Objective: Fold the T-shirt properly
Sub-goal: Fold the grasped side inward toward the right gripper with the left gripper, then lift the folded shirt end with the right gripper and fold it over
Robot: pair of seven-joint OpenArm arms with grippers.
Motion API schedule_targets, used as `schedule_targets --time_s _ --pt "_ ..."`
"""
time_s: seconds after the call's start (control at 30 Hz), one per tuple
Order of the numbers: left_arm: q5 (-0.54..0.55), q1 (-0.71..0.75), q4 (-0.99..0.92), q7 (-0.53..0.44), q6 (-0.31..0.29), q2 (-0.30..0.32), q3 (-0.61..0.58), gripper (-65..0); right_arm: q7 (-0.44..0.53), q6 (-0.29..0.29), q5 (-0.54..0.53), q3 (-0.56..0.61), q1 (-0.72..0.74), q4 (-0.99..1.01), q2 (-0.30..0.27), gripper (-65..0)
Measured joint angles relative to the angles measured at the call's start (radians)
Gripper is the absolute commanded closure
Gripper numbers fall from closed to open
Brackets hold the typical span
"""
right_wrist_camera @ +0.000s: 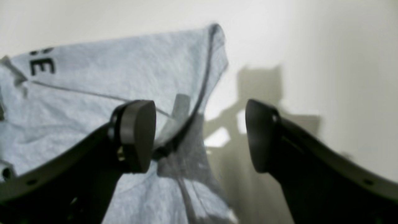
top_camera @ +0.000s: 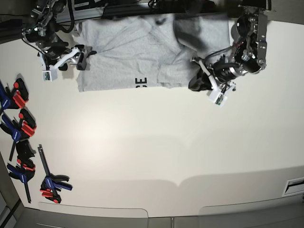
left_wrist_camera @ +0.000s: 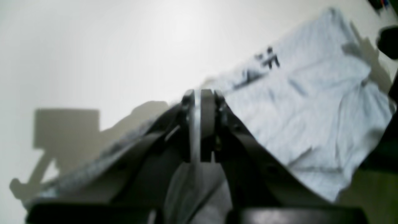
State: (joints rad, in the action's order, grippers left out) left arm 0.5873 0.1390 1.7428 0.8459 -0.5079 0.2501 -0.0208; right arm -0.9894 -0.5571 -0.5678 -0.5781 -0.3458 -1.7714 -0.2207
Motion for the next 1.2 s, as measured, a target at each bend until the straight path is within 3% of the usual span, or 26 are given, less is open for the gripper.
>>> schedule_targets --time_s 0.2,0.47,0.53,0.6,0.63,0.73,0.87,1.03,1.13,1.2 --pt "0.008 0.002 0.0 -0.008 -0.013 -0.001 0.0 -3.1 -0.043 -0.007 -0.095 0.0 0.068 0.181 0.002 -42.2" --pt "0.008 0.002 0.0 -0.008 -0.013 -0.001 0.0 -3.1 -0.145 -0.018 -0.201 0.074 0.088 0.197 0.016 -40.6" --pt "0.008 0.002 0.001 -0.007 -0.013 -0.003 0.012 -3.1 -0.183 -0.018 -0.195 0.098 0.088 0.196 0.015 -29.2" --pt "0.01 0.004 0.015 0.029 -0.017 -0.006 0.062 -1.7 -0.211 -0.013 -0.178 0.102 0.089 0.2 0.016 -5.3" --pt "0.011 0.005 0.029 0.049 -0.017 -0.007 0.103 0.0 -0.209 -0.01 -0.177 0.103 0.088 0.201 0.016 0.0" --pt "0.029 0.022 0.079 0.09 -0.017 -0.003 0.261 0.0 -0.214 -0.011 -0.195 0.105 0.093 0.201 0.004 0.0" --pt "0.166 0.131 0.104 0.125 -0.037 0.037 0.447 0.0 -0.239 -0.01 -0.161 0.106 0.146 0.2 -0.035 0.0" --pt "0.15 0.34 0.098 0.132 -0.039 0.058 0.57 0.0 -0.241 -0.01 -0.151 0.105 0.21 0.132 -0.055 0.0" --pt "0.151 0.456 0.097 0.052 -0.04 0.054 0.57 0.0 -0.278 -0.018 -0.261 0.105 0.223 0.051 -0.025 0.0" --pt "0.154 0.497 0.097 0.034 -0.043 0.045 0.563 0.0 -0.312 -0.063 -0.335 0.105 0.215 -0.015 0.027 0.0"
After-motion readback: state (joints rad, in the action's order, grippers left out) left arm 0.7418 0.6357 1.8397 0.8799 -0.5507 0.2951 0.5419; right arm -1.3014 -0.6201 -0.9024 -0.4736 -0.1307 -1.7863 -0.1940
